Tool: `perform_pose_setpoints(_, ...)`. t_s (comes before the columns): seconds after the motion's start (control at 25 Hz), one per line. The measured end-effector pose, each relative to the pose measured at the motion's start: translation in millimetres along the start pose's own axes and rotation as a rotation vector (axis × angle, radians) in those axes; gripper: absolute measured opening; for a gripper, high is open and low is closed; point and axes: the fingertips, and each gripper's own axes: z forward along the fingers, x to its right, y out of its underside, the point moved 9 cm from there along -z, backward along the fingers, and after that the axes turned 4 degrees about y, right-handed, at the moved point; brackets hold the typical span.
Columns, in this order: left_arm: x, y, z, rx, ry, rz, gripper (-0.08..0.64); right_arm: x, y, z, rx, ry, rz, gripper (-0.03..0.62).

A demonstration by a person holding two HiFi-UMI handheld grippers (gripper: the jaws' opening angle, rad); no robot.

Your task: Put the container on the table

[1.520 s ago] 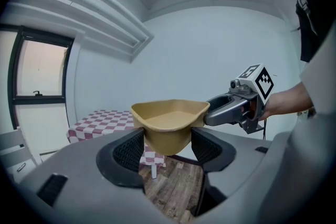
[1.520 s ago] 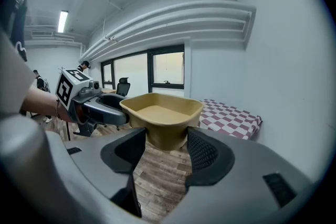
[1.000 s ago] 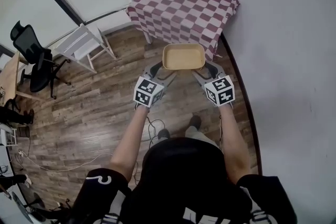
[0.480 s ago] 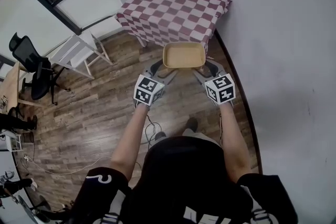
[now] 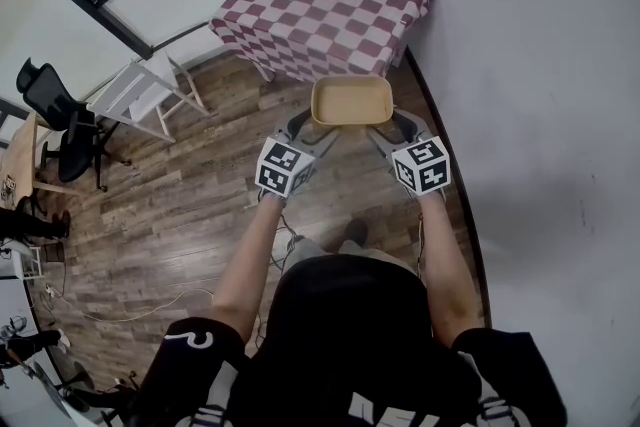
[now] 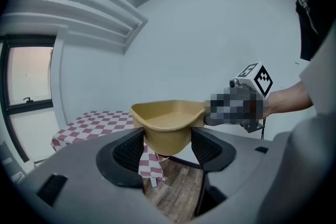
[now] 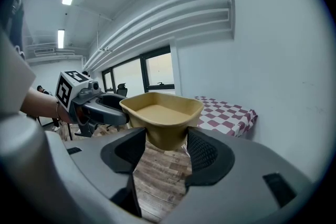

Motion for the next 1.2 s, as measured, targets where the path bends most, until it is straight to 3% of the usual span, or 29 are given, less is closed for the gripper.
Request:
perform_pose_setpoints(0.68, -10.0, -15.0, 28.7, 0.025, 0.037, 0.014, 0.29, 28.4, -9.0, 2.5, 0.016, 0.021, 0.01, 0.261)
perform_pose_setpoints(0.92, -37.8, -21.6, 40.1, 0.04, 0.047, 0.008, 0.291, 38.7, -21.7, 25.9, 0.017, 0.031, 0.013, 0.261)
perform_pose_setpoints(1.2, -100.5, -25.3, 44.0, 0.028, 0.061, 0.017, 0.291, 38.5, -44.8, 82.8, 0.006, 0.043, 0.011, 0.259)
